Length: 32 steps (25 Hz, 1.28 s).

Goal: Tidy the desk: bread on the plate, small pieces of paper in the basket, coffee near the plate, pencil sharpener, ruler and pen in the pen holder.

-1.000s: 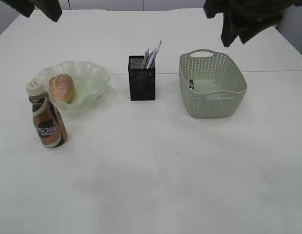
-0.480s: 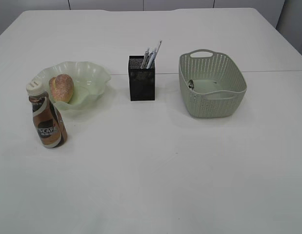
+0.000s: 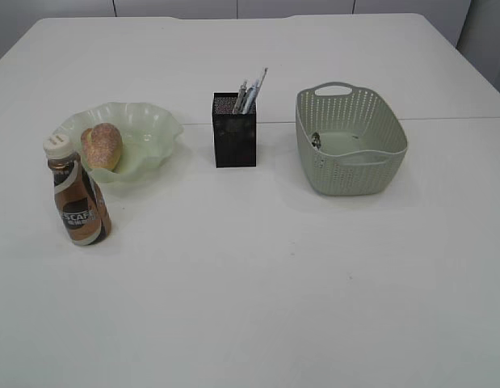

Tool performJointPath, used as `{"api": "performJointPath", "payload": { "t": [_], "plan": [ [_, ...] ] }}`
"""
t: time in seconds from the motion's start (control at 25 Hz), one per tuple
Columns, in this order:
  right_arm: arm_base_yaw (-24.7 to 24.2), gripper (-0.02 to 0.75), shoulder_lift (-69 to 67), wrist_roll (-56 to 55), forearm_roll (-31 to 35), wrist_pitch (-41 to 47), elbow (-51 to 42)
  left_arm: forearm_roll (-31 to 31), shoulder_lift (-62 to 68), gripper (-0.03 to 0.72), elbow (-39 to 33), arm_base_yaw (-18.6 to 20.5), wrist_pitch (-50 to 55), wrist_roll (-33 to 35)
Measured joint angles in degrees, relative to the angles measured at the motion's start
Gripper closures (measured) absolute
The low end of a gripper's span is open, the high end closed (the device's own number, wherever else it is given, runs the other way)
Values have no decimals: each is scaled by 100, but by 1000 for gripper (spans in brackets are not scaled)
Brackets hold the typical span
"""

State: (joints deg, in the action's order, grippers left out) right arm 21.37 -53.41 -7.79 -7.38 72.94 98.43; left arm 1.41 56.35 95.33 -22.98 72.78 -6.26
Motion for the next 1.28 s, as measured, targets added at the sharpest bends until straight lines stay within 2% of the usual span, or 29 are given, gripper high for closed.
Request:
{"api": "performJointPath", "payload": {
  "t": [0.12, 0.36, 0.64, 0.76, 0.88, 1.08, 1.28],
  "plan": [
    [0, 225, 440, 127, -10, 0, -551, 156, -600, 292, -712, 0, 11, -9],
    [0, 225, 1839, 309, -10, 0, -2426, 167, -1830, 313, -1965, 0, 14, -9],
    [0, 225, 4116, 333, 54, -749, -4342, 124, -3257, 328, -3061, 0, 24, -9],
    [0, 225, 4694, 333, 54, -666, -4849, 101, -3572, 328, -3414, 0, 24, 41],
    [0, 225, 5072, 406, 54, -572, -5375, 88, -3790, 328, -3840, 0, 24, 388],
    [0, 225, 5446, 514, 88, -591, -6075, 74, -4365, 328, -4894, 0, -231, 790],
    [0, 225, 5446, 550, 244, -707, -6281, -60, -5235, 328, -5890, -12, -569, 816]
  ]
}}
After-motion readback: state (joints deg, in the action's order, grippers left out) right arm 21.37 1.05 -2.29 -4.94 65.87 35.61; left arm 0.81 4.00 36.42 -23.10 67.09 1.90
